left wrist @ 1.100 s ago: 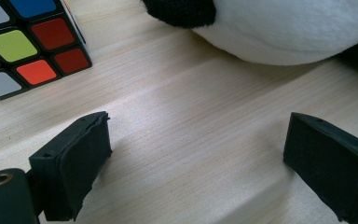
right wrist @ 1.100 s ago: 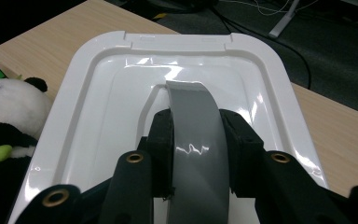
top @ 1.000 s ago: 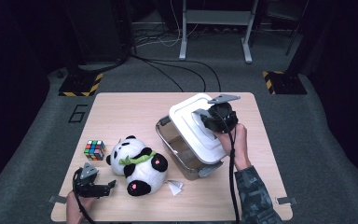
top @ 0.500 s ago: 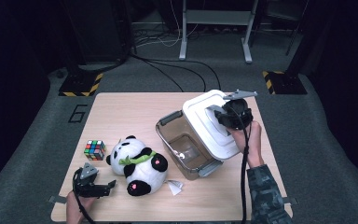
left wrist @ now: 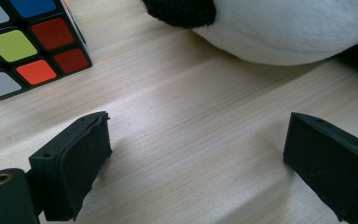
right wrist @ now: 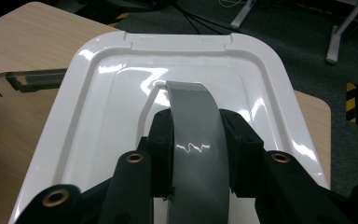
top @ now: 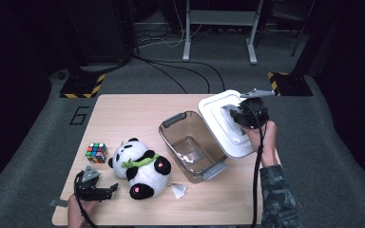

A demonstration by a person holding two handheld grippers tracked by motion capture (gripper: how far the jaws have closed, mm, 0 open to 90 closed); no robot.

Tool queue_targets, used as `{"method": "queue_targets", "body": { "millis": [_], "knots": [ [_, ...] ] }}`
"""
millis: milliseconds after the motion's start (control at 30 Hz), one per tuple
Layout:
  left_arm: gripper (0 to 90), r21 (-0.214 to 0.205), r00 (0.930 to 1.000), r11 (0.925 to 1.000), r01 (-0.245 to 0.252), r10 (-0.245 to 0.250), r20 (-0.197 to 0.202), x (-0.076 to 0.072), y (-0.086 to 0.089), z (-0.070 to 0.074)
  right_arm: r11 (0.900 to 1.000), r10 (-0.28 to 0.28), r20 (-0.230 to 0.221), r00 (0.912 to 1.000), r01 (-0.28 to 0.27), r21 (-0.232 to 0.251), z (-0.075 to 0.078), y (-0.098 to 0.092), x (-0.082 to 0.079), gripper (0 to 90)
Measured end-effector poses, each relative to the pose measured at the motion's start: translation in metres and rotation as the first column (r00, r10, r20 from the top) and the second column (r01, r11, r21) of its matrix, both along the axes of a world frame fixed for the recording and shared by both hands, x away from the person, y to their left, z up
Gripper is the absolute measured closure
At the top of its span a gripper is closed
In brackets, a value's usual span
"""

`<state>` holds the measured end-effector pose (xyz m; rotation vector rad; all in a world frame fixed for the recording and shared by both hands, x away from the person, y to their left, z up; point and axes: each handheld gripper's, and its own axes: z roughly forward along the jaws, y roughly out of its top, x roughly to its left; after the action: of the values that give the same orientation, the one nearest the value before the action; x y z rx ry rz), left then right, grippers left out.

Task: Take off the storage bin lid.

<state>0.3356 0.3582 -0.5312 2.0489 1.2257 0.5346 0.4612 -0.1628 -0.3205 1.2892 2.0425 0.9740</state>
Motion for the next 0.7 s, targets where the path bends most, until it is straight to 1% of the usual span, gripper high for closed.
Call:
{"method": "queue_targets", "body": {
  "millis": [200,333,467,533,700],
  "knots": [
    [7.1,0.000,1.0000,1.0000,0.000,0.000,0.000,0.000,0.000,0.000,0.9997,-0.024,-0.015,0.9996,0.025,0.008,-0.006,-0.016,0.007,66.5],
    [7.1,0.000,1.0000,1.0000,0.000,0.000,0.000,0.000,0.000,0.000,0.9986,-0.049,-0.028,0.9984,0.050,0.016,-0.011,-0.025,0.013,66.5],
    [7.2,0.000,1.0000,1.0000,0.000,0.000,0.000,0.000,0.000,0.000,0.9980,-0.061,-0.034,0.9975,0.062,0.016,-0.016,-0.032,0.017,66.5],
    [7.1,0.000,1.0000,1.0000,0.000,0.000,0.000,0.000,0.000,0.000,0.9970,-0.073,-0.047,0.9963,0.074,0.021,-0.020,-0.036,0.019,66.5],
    [7.2,-0.001,1.0000,1.0000,0.000,0.000,0.000,0.000,0.000,0.000,0.9955,-0.094,-0.043,0.9946,0.095,0.006,-0.026,-0.041,0.022,66.5]
  ]
}}
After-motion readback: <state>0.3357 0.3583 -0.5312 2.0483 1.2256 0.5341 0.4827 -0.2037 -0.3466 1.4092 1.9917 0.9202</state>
